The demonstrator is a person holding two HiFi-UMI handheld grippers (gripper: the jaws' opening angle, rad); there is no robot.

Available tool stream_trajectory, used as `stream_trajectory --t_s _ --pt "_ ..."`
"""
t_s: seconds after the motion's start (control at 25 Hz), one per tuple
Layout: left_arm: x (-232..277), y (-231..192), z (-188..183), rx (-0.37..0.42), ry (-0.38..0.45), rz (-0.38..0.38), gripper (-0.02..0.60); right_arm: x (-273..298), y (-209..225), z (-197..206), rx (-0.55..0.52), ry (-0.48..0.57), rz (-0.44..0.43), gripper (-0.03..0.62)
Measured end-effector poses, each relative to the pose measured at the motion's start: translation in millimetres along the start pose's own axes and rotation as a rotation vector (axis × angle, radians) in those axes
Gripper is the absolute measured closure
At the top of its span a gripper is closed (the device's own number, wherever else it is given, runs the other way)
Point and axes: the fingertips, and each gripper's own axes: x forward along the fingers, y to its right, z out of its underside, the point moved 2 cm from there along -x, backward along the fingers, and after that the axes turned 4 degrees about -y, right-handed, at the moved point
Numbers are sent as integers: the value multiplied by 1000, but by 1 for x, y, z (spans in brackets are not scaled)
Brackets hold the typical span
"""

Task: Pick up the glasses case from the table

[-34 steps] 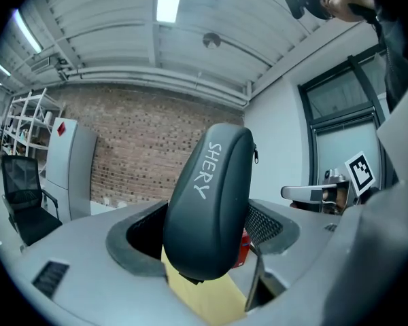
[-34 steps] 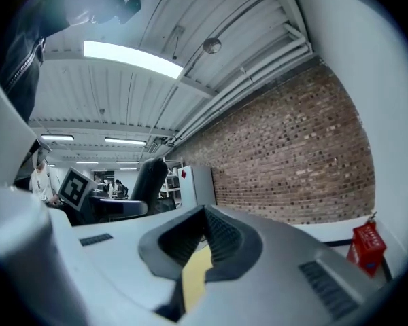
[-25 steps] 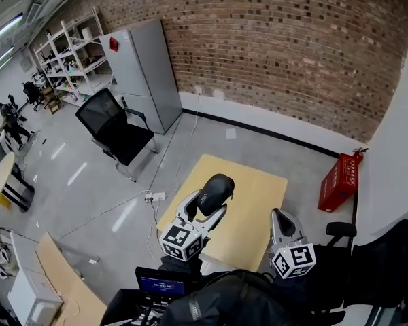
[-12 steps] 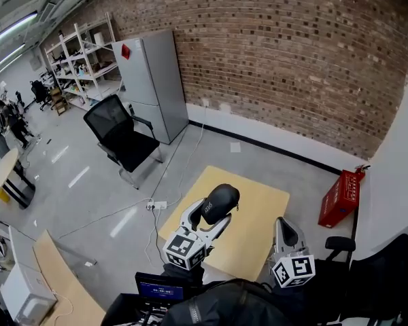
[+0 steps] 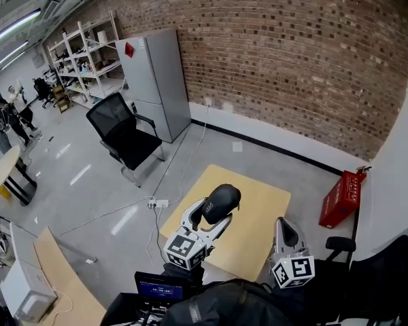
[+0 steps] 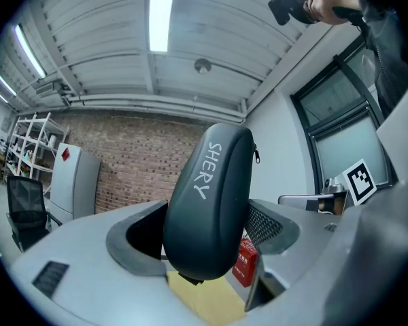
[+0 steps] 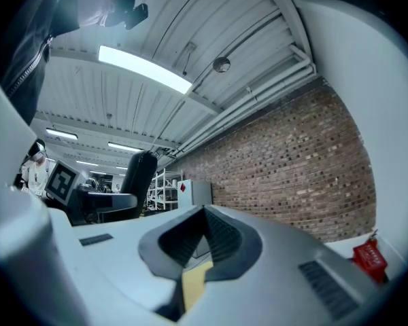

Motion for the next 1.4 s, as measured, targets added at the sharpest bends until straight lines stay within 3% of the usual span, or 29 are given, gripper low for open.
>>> stream_trajectory --t_s 0.56,1.4 --pt "-3 2 5 -11 -6 4 221 -6 3 0 4 7 31 591" --pt "-17 -13 9 -18 -11 -30 221 9 -14 3 -10 1 -23 591"
